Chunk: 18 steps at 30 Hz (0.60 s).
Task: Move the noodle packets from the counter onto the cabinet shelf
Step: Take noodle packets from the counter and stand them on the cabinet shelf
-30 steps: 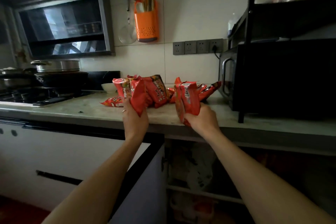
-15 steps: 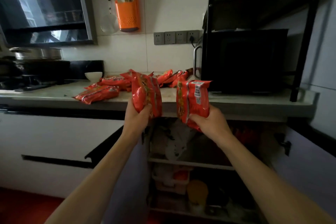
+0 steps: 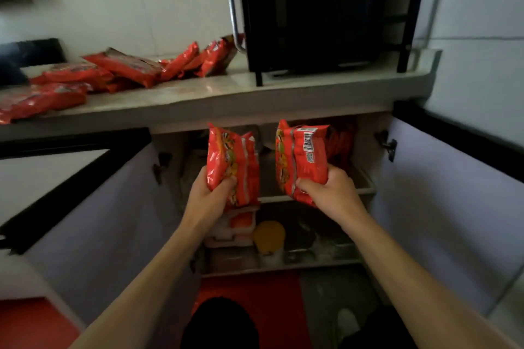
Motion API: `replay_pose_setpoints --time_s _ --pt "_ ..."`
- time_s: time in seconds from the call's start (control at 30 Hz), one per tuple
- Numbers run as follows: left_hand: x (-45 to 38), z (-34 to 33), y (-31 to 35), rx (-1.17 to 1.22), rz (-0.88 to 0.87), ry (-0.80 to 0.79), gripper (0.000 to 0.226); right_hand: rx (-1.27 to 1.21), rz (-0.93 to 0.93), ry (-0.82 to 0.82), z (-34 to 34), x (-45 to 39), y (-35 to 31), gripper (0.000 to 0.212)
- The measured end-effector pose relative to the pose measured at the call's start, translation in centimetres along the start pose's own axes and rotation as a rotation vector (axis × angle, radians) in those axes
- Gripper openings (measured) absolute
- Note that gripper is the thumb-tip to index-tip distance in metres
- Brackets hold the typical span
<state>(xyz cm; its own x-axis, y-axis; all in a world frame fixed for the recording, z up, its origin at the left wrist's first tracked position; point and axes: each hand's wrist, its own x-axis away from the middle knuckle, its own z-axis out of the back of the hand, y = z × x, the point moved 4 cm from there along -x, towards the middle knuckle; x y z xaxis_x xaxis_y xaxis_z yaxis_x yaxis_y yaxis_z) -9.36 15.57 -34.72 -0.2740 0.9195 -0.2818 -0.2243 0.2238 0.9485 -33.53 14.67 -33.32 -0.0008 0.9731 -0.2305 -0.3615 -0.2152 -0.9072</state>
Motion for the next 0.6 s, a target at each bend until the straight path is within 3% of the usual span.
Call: replay_pose_setpoints --time_s 0.13,0.3,0.6 --pt "-2.9 -4.6 -5.4 -0.038 0.096 -0.096 0.037 -0.052 -0.123 0.016 0.9 -1.9 6.3 0.049" --pt "-7.1 -8.8 -8.7 -0.027 0.142 0.004 0.046 -0.123 -0.198 0.080 1.6 -5.0 10.9 0.052" --pt "-17.2 -17.2 -15.0 -0.158 -0.013 0.006 0.062 -0.095 -0.268 0.154 1.1 -13.5 19.0 0.044"
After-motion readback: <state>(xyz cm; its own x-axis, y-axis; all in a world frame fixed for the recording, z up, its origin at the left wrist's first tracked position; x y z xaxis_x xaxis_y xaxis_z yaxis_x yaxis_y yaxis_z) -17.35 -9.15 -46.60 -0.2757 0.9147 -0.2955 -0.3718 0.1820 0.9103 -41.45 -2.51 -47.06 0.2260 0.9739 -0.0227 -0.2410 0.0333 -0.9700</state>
